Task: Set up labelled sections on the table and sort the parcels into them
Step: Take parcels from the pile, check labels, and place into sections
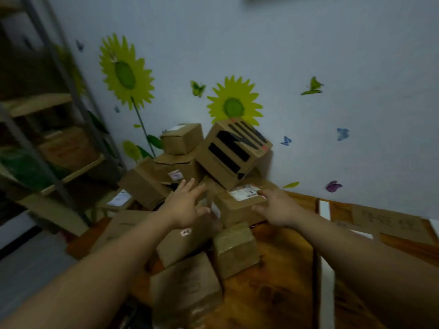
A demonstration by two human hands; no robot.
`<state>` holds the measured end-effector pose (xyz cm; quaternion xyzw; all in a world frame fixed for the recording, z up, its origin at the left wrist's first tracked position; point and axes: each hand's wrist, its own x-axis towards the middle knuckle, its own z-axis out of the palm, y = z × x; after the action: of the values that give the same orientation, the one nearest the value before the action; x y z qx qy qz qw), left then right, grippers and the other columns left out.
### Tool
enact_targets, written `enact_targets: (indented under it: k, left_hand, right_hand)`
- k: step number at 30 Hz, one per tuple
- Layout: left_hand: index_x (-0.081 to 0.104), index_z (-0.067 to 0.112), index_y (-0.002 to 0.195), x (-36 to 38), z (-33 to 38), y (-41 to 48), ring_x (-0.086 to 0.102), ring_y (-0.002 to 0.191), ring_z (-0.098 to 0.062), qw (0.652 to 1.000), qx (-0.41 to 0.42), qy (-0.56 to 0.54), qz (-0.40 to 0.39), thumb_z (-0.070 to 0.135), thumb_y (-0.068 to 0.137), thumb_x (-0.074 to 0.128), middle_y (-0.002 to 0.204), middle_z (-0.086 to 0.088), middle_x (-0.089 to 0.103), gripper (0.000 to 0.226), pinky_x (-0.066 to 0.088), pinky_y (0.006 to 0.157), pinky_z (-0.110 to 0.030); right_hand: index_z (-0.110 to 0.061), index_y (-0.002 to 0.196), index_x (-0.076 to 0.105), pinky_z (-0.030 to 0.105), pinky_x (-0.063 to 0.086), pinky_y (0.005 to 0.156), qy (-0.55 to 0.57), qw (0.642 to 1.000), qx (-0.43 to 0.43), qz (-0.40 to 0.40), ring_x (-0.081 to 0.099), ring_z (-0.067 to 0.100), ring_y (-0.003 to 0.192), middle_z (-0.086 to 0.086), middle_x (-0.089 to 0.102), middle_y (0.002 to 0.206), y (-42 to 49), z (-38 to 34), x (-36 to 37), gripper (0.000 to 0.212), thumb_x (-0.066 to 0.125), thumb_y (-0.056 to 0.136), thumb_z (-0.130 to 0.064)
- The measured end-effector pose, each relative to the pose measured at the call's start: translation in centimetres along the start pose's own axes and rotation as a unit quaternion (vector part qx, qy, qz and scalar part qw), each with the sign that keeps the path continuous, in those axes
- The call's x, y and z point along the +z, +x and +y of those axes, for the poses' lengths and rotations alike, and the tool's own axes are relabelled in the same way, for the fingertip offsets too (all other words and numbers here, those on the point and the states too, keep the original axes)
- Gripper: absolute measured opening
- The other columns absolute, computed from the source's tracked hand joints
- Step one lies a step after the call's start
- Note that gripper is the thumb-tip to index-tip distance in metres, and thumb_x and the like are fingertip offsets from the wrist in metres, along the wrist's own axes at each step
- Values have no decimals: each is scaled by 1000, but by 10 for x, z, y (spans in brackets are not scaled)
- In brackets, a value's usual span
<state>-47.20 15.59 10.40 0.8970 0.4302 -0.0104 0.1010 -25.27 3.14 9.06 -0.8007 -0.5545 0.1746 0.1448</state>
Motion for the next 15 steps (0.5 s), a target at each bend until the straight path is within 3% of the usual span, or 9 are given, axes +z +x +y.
enact_targets:
  k: [7, 15]
  left_hand:
    - [12, 26, 151, -32, -108, -14, -3, 146, -29, 992, -75, -96, 22, 49, 89, 55, 160, -7, 1, 79, 10, 118, -44]
    - [15, 26, 151, -60, -127, 32, 3, 146, -27, 987, -69, -139, 52, 50, 88, 56, 160, -6, 4, 79, 10, 117, -41]
  right_hand:
    - [-21, 145, 38, 32, 34, 103, 4, 1000, 5, 21, 40, 25, 131, 9, 38, 147, 24, -80, 17, 65, 53, 90, -53]
    - [-16, 146, 33, 40, 36, 108, 15, 996, 19, 81, 41, 30, 131, 12, 35, 148, 86, -91, -9, 66, 54, 92, -47]
